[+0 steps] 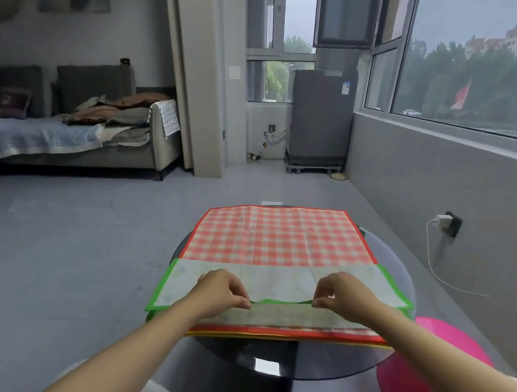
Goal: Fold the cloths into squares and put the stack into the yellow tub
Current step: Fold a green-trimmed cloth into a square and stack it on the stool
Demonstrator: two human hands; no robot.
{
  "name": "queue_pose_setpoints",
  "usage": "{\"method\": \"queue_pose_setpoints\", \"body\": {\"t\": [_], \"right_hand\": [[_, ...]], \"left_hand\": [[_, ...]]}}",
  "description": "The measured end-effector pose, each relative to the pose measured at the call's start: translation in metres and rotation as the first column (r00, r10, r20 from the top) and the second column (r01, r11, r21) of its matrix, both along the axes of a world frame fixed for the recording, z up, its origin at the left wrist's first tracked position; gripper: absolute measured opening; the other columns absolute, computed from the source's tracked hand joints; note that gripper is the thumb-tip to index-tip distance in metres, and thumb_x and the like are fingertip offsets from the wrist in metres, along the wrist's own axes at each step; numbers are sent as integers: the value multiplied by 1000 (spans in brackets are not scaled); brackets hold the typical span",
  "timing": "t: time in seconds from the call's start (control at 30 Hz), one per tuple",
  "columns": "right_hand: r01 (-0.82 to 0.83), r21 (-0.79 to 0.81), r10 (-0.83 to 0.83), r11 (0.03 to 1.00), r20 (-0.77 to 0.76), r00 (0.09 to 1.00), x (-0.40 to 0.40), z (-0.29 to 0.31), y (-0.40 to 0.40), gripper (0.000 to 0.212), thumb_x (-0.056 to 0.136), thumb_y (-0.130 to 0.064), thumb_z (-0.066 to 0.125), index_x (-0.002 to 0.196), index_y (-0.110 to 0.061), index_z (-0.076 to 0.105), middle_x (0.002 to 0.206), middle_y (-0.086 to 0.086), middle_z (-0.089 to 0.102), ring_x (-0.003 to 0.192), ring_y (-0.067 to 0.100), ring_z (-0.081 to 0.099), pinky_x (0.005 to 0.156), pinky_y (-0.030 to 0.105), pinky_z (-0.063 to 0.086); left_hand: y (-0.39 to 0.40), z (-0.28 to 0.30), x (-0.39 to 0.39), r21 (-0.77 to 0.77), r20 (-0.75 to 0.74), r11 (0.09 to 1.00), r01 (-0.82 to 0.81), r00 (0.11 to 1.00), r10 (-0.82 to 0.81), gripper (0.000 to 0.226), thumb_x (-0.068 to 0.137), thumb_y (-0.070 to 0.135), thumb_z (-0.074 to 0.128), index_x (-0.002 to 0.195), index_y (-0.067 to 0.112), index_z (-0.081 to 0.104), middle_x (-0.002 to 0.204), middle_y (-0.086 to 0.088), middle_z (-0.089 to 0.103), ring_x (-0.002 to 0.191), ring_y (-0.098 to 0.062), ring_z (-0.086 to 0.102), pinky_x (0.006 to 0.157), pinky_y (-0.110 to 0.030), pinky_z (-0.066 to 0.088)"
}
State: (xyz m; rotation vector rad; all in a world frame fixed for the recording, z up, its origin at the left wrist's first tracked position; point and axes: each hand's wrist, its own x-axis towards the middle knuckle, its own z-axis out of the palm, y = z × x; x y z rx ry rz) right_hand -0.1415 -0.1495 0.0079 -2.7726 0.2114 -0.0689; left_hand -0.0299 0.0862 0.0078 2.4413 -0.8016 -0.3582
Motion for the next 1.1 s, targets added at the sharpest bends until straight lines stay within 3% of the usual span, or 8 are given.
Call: {"method": "queue_pose_setpoints", "body": {"t": [0.33,0.43,0.5,0.57,0.67,0.73,0.87,1.1], "right_hand": [[-181,-29,174,983,-169,970,17,-22,-12,34,77,-50,67,81,-16,71,73,-11,55,79,12,58,66,20,43],[-142,-132,136,981,-58,989,33,-29,-13,39,83,-56,56,86,-19,70,85,-8,57,83,10,53,71,23,43],[-104,-149,117,983,78,990,45,-38,-11,36,87,-54,51,97,-24,69,101,-7,59,93,10,50,82,25,43],[-97,-165,117,982,119,986,57,-46,-8,39,91,-51,42,115,-26,61,123,-5,55,112,14,47,99,31,39],[-82,-172,90,982,41,995,72,-59,-6,51,97,-48,25,145,-29,26,155,-7,19,143,14,14,116,29,11],[-63,-134,64,989,4,998,81,-65,-2,55,98,-48,16,150,-29,7,158,-10,2,145,9,-4,116,28,-3],[-40,-148,34,988,-39,999,90,-81,1,59,96,-52,9,149,-29,-3,157,-9,-6,140,3,-15,114,27,-13],[152,-178,-165,972,-57,985,75,-89,-54,88,71,-73,-16,148,-33,-4,157,-11,-5,144,8,-12,117,31,-9]], "left_hand": [[0,-30,18,135,-57,983,122,992,-115,19,67,50,77,68,32,71,80,17,67,89,-8,57,80,-28,51],[-16,-27,24,93,69,989,116,990,-123,22,81,50,65,75,30,69,84,17,62,90,-8,55,83,-28,49],[-34,-31,29,47,213,995,84,973,-92,22,90,43,55,93,27,69,99,13,59,98,-10,53,92,-29,44],[-51,-39,37,59,286,993,106,951,-118,33,97,38,44,123,25,58,128,8,52,121,-13,45,107,-30,32],[-70,-55,49,238,261,956,173,936,-235,54,101,38,26,151,22,15,160,3,7,147,-13,3,119,-32,3],[-78,-65,52,331,243,920,207,924,-296,58,101,43,18,152,24,-4,159,5,-11,145,-12,-14,119,-37,-8],[-82,-82,57,403,273,896,184,911,-310,62,97,53,11,149,29,-14,158,8,-17,144,-10,-20,118,-41,-12],[-53,-85,72,377,288,924,66,940,-185,75,72,70,-17,139,39,-26,150,16,-28,137,-3,-28,114,-36,-19]]}}
